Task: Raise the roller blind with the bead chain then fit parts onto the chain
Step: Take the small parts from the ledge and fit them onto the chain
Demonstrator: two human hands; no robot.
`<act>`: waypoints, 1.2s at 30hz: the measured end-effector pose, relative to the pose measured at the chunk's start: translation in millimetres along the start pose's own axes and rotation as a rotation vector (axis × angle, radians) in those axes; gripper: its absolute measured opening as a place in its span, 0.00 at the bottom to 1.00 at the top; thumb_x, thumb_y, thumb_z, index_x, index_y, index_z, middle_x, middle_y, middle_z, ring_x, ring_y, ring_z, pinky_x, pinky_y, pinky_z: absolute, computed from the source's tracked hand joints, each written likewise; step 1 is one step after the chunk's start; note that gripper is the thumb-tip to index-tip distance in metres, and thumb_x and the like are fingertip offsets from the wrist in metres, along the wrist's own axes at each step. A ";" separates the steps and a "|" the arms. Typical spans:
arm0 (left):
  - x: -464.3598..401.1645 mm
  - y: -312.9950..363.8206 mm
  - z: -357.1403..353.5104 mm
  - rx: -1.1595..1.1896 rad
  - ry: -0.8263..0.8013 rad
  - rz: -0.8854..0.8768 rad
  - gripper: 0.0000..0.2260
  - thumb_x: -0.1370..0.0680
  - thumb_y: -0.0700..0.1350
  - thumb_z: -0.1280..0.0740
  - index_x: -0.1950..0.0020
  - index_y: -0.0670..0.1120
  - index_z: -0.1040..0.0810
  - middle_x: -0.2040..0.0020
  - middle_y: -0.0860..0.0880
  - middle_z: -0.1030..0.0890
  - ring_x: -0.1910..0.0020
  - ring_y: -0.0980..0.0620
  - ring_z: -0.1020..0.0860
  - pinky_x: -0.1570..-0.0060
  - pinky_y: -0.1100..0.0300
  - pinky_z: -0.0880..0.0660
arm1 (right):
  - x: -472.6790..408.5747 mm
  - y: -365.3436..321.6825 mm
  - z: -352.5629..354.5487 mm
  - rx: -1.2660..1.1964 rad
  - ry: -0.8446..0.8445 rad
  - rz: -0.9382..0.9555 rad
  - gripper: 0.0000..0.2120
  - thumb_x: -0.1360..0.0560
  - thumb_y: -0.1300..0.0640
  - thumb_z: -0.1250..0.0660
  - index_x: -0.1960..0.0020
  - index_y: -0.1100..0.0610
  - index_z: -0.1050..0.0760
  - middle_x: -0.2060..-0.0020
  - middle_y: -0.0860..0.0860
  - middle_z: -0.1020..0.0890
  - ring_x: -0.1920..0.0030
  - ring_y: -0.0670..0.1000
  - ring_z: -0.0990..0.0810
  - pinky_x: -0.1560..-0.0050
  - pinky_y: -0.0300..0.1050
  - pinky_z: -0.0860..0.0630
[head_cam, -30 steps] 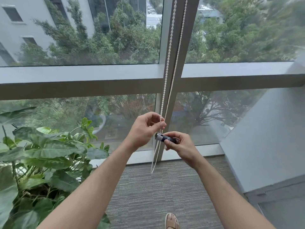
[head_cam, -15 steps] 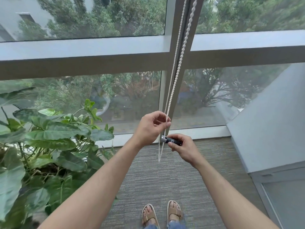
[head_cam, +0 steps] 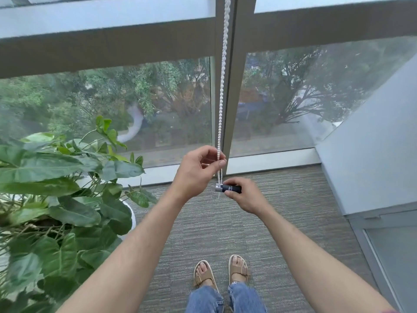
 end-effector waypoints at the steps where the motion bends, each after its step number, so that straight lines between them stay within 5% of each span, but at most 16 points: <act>1: -1.8 -5.2 -3.3 -0.008 -0.001 0.006 0.06 0.24 0.40 0.28 0.56 0.52 0.19 0.58 0.53 0.16 0.57 0.56 0.19 0.50 0.53 0.21 | -3.9 7.0 -2.8 0.006 -0.006 -0.006 0.13 0.27 0.59 0.26 0.43 0.53 0.19 0.48 0.50 0.16 0.46 0.50 0.20 0.41 0.47 0.25; 11: -28.6 -84.6 -39.5 -0.071 0.030 0.040 0.08 0.24 0.41 0.29 0.58 0.54 0.19 0.59 0.53 0.15 0.58 0.57 0.18 0.53 0.56 0.21 | -55.1 85.5 -38.4 0.021 -0.044 -0.035 0.13 0.27 0.61 0.26 0.43 0.54 0.19 0.49 0.50 0.18 0.47 0.49 0.22 0.47 0.35 0.31; 19: -41.1 -164.4 -69.8 -0.093 0.059 0.079 0.07 0.25 0.39 0.28 0.57 0.52 0.18 0.58 0.49 0.15 0.57 0.53 0.18 0.53 0.56 0.21 | -88.4 147.8 -75.2 0.033 -0.031 -0.029 0.13 0.27 0.60 0.26 0.43 0.54 0.20 0.49 0.47 0.21 0.48 0.47 0.24 0.42 0.42 0.29; 36: -40.7 -302.1 -116.0 -0.252 -0.048 0.110 0.06 0.23 0.45 0.30 0.53 0.58 0.18 0.57 0.64 0.16 0.57 0.62 0.19 0.58 0.74 0.27 | -138.7 299.8 -174.3 -0.118 0.102 -0.279 0.28 0.27 0.60 0.27 0.30 0.50 0.32 0.45 0.47 0.24 0.42 0.48 0.26 0.35 0.48 0.28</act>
Point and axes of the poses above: each hand's wrist, its own x-axis away from the middle knuckle, its own z-axis out of the back of the hand, y = z × x, the point moved 5 cm from there along -x, towards the middle knuckle
